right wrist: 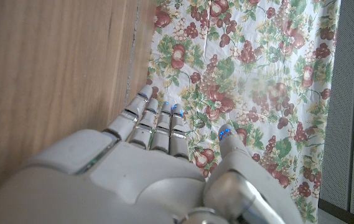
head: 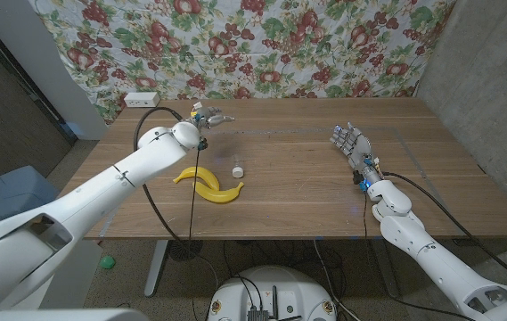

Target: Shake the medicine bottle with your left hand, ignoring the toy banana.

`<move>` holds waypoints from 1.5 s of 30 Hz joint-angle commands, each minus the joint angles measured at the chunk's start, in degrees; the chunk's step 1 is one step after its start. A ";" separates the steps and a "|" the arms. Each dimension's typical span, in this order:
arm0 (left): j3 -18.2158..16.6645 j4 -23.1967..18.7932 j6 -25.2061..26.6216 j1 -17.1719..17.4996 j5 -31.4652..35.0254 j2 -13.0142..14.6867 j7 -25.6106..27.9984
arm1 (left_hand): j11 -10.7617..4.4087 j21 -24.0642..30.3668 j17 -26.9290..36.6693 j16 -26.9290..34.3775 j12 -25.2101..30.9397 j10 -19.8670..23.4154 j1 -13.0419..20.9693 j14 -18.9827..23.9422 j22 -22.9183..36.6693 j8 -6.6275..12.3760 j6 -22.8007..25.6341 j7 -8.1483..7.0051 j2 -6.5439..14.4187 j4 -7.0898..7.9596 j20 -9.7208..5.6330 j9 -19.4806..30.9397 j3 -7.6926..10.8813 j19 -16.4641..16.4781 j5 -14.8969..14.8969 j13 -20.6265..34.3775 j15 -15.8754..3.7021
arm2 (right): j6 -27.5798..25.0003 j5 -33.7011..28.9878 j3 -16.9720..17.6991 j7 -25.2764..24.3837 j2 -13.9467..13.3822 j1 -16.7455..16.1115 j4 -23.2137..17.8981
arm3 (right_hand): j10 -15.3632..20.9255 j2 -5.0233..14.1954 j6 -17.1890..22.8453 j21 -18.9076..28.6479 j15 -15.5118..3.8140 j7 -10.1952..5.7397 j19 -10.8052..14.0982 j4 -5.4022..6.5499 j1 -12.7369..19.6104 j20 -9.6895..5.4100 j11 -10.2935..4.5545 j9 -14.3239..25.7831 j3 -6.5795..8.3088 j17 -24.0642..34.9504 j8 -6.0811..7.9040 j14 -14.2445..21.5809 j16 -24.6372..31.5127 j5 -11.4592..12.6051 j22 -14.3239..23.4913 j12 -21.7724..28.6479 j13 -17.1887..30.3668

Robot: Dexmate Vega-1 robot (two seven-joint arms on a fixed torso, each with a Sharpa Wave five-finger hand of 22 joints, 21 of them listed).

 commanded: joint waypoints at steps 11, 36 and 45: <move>-11.14 9.42 -36.84 11.54 -5.54 -2.11 -1.71 | -1.80 -3.61 -1.31 -0.42 -0.33 -4.87 -5.63 -5.33 0.14 -0.25 -4.55 -0.83 -0.16 0.83 -0.45 -0.25 -1.38 -3.44 -0.01 -1.02 -0.34 | -1.55 -0.60 -0.86 -0.24 -0.45 0.05 -1.27 | -0.15 -1.09 -0.97 -0.47 0.67 -0.25 0.35 -0.46 0.17 0.51 0.58 0.13 -0.02 -0.04 -0.33 -0.12 -0.58 -0.25 0.17 -0.31 0.06; -12.60 29.97 -58.01 7.02 -19.83 -6.66 -25.69 | -3.69 -7.71 -3.36 -0.22 0.03 -9.00 -9.49 -12.08 0.02 0.35 -8.71 4.02 1.41 0.61 -6.36 -0.73 -1.26 -3.54 0.80 -2.31 -1.83 | 1.53 -5.63 -2.08 -3.67 -0.44 -0.16 -3.75 | -3.94 -3.64 -2.53 -2.47 -1.33 -2.11 -1.96 -0.05 -3.14 -0.39 -1.74 0.06 -2.11 -1.66 -0.44 -3.95 -3.52 -0.83 0.07 -1.33 -0.41; -12.68 36.80 -61.29 4.85 -24.89 -9.11 -33.78 | -3.29 -9.28 -3.35 0.16 0.31 -8.33 -13.99 -11.92 0.09 0.57 -7.87 5.03 7.90 3.85 -6.27 -0.77 0.08 -3.41 1.63 -2.52 -1.34 | 0.80 -9.53 -1.83 -8.88 -1.96 -0.99 -7.71 | -4.16 -4.19 -2.70 -3.04 -1.51 -2.36 -2.79 -0.05 -3.78 -0.97 -1.83 0.04 -2.45 -2.25 -0.43 -4.28 -4.05 -0.92 0.02 -1.30 -0.53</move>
